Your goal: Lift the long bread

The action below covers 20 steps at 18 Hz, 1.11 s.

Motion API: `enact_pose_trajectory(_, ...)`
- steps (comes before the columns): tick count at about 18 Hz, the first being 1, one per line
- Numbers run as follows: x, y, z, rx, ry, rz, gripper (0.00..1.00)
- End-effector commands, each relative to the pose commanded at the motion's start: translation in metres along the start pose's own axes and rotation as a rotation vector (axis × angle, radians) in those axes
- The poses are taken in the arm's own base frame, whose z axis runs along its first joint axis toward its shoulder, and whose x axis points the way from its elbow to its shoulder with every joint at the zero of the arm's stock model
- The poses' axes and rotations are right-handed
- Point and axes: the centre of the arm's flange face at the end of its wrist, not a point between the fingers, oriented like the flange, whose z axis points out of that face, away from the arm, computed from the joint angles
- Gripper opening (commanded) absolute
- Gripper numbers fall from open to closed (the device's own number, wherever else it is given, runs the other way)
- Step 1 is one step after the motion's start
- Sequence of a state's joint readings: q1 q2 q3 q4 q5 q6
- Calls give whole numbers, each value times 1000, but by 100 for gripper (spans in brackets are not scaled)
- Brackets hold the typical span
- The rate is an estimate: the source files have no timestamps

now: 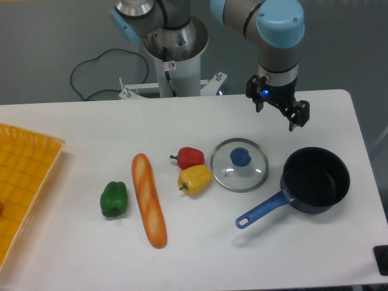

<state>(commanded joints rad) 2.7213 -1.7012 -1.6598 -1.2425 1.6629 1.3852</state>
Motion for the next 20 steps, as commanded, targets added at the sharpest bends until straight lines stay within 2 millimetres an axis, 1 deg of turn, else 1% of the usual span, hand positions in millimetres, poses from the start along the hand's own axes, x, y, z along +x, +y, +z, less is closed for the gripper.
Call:
enact_pose_trajectory(2,2,0,4,1,10,1,100)
enact_pose_trajectory(5,4,-5,-3,23,-1,7,100)
enact_pose_trajectory(8,8,-9,1,23,10,-15,100)
enact_pose_trajectory(9,10,-10,0,24,8,-42,100)
enact_pose_trajectory(10,14,-13,-6,27,0,-63,100)
enact_pose_trajectory(11,19,-19,-6,28,1,-74,100)
enact_pose_trajectory(13,24,-23,-3,30,7,-78,100)
enact_pose_trajectory(15,27,-29,-4,52,16,-142,100)
enact_pose_trajectory(18,29,-41,-9,147,52,-321,100)
enact_pose_trajectory(20,36,-54,-11,153,59,-352,100)
